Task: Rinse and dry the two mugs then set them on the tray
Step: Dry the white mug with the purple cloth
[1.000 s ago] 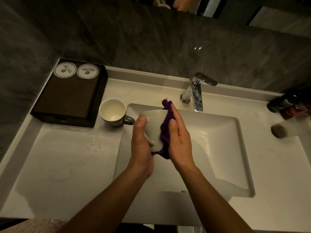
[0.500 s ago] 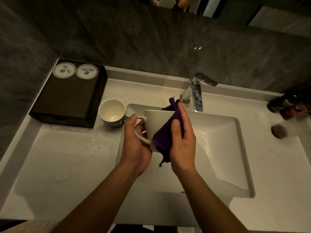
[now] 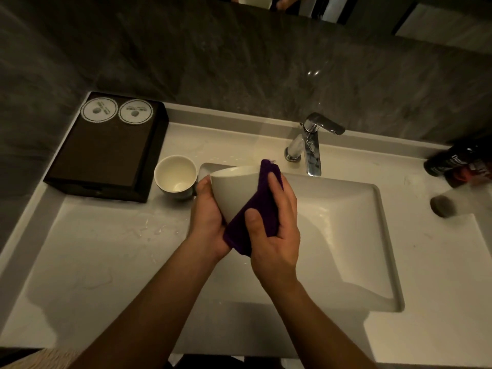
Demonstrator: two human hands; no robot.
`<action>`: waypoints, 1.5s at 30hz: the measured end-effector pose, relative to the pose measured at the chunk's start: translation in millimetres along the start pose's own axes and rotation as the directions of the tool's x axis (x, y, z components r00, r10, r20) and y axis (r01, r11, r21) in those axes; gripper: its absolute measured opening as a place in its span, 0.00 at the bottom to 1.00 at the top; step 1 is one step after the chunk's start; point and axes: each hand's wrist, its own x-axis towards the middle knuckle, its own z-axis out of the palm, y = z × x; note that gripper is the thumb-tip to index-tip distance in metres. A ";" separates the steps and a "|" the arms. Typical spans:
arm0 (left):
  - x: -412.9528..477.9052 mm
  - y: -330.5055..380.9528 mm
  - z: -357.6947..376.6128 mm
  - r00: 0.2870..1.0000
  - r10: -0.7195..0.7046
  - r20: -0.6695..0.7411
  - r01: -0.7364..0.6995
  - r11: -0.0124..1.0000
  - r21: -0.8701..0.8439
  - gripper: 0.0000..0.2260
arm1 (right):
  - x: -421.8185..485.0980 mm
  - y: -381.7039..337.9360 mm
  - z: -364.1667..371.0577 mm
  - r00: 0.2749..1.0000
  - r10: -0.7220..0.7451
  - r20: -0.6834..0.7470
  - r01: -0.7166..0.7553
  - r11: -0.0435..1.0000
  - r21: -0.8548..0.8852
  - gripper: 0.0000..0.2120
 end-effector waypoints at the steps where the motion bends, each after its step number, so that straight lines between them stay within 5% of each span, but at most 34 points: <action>1: 1.4 0.1 0.5 0.999 0.048 -0.026 -0.047 0.998 0.041 0.24 | 0.3 0.0 0.3 1.000 -0.022 -0.008 0.022 1.000 -0.009 0.27; 5: 0.5 3.2 4.0 0.976 0.215 -0.037 -0.206 0.963 0.172 0.20 | 1.7 4.0 -4.6 0.998 -0.055 -0.043 0.054 0.998 -0.019 0.26; 11: -17.3 2.8 10.9 0.975 0.162 0.152 -0.189 0.963 0.189 0.30 | 0.0 7.2 -3.6 0.990 -0.144 -0.007 0.143 0.987 -0.072 0.25; 18: -6.5 -3.3 -4.7 0.944 0.193 0.269 -0.235 0.963 0.135 0.47 | 12.3 1.3 -9.4 0.998 0.061 0.023 -0.061 0.998 0.007 0.25; 28: -10.2 -13.2 -2.8 0.941 0.303 0.154 -0.328 0.926 0.185 0.52 | 10.4 16.3 -5.3 0.981 -0.175 0.082 0.186 0.971 -0.152 0.22; 35: -12.5 -12.2 -9.2 0.950 0.096 0.297 -0.138 0.983 0.122 0.36 | 32.6 7.4 -18.8 0.995 0.103 0.015 -0.102 0.992 -0.075 0.17; 42: -10.9 -6.9 -2.5 0.928 0.104 0.356 -0.177 0.968 0.177 0.35 | 36.5 5.1 -21.2 0.952 0.298 -0.068 -0.291 0.952 0.098 0.13; 45: -11.1 -8.7 2.7 0.959 0.107 0.262 -0.171 0.957 0.235 0.37 | 38.2 2.8 -21.0 0.932 0.333 -0.140 -0.318 0.940 0.123 0.11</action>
